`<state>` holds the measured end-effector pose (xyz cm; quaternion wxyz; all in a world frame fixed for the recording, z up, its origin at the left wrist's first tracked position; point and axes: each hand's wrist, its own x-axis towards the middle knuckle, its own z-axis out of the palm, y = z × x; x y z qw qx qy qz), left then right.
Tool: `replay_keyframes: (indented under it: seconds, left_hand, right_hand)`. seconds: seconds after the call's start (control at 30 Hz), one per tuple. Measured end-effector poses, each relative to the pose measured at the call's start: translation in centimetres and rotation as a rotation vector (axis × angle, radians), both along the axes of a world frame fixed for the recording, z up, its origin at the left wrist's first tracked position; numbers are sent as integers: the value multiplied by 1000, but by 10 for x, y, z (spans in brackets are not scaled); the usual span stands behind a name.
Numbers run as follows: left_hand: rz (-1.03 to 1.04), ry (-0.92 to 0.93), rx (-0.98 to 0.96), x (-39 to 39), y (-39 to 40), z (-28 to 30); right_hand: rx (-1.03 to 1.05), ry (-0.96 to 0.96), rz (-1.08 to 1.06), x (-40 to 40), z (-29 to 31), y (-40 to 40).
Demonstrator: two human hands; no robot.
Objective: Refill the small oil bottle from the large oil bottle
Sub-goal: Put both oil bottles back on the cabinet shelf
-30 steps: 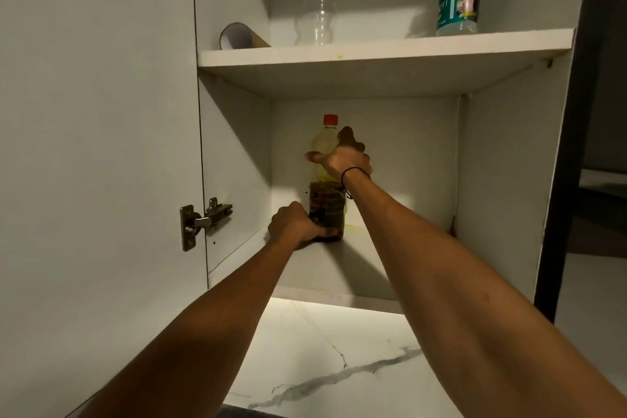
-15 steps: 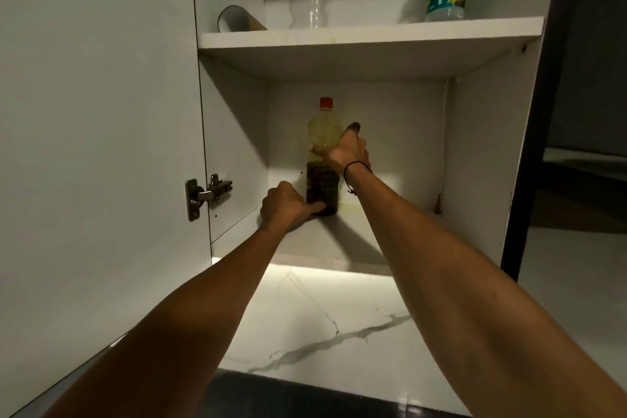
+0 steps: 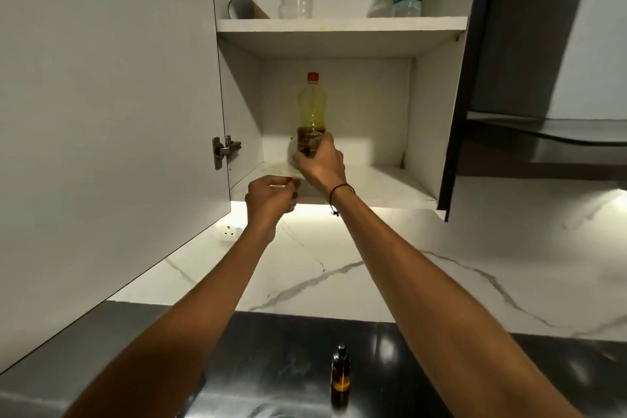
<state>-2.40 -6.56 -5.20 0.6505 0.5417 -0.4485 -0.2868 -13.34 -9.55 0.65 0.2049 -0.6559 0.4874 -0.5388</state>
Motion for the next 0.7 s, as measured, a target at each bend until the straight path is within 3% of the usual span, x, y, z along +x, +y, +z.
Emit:
replay_keyframes:
  seconds: [0.13, 0.33, 0.7]
  left_hand:
    - [-56, 110, 1, -3, 43, -26]
    - [-86, 35, 53, -14, 73, -73]
    - [-193, 46, 287, -25, 65, -203]
  right_hand:
    - [-41, -11, 25, 5, -33, 46]
    - [13, -40, -31, -7, -80, 85]
    - [243, 82, -163, -44, -216, 68]
